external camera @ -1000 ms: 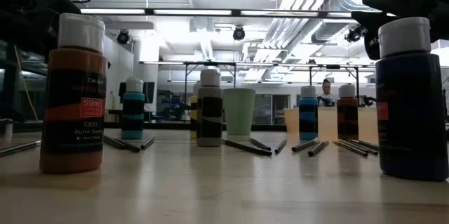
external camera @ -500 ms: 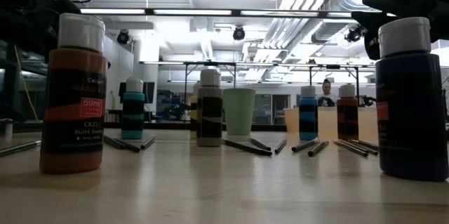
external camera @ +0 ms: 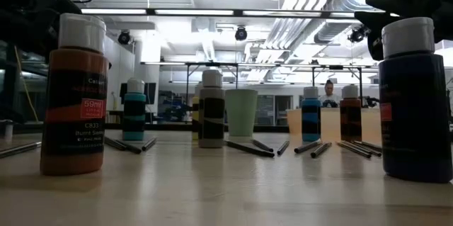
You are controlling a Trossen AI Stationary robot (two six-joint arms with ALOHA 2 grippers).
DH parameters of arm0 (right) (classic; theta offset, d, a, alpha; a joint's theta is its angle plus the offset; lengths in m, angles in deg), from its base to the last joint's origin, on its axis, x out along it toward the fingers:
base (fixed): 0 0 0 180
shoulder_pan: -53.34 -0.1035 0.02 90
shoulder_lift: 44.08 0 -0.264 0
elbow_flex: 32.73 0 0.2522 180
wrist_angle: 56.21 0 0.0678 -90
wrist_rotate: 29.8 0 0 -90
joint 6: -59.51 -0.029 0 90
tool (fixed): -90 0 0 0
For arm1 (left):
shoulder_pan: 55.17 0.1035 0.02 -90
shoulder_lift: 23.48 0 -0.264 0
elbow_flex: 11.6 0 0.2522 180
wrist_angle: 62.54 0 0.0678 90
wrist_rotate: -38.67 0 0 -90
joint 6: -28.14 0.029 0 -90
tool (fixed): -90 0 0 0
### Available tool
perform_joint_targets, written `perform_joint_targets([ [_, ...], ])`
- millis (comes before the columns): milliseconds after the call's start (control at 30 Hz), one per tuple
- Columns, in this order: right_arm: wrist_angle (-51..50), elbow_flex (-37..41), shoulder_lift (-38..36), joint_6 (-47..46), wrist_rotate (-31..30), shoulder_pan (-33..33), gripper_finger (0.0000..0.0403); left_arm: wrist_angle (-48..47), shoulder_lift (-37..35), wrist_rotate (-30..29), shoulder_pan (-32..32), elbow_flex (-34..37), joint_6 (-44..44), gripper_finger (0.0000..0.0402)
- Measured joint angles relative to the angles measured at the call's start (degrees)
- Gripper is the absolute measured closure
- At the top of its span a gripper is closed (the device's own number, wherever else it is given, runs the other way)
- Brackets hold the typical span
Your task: Pick & Place Paint Supplies
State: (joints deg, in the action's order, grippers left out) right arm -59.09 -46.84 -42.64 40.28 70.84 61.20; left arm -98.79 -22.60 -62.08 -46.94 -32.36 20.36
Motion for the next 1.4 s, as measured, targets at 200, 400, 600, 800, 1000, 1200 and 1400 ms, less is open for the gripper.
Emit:
perform_joint_targets([
  [200,0.0,0.0,0.0,0.0,0.0,0.0,0.0270,0.0,0.0,0.0,0.0,0.0,0.0,0.0380],
  [400,0.0,0.0,0.0,-4.3,0.3,0.0,0.0270,0.0,0.0,0.0,0.0,0.0,0.0,0.0380],
  [600,-1.0,0.0,0.0,-14.9,1.6,0.0,0.0270,0.0,0.0,0.0,0.0,0.0,0.0,0.0380],
  [800,-3.4,-0.1,0.0,-17.0,1.7,0.0,0.0270,0.0,0.0,0.0,0.0,0.0,0.0,0.0380],
  [1000,-23.1,-5.4,3.3,-17.1,-9.4,0.0,0.0270,0.0,0.0,0.0,0.0,0.0,0.0,0.0380],
  [1200,-35.3,-13.8,13.7,-19.4,-17.7,0.0,0.0270,0.0,0.0,0.0,0.0,0.0,0.0,0.0380],
  [1400,-34.5,-16.7,26.0,-15.8,-22.6,0.0,0.0270,0.0,0.0,0.0,0.0,0.0,0.0,0.0380],
])
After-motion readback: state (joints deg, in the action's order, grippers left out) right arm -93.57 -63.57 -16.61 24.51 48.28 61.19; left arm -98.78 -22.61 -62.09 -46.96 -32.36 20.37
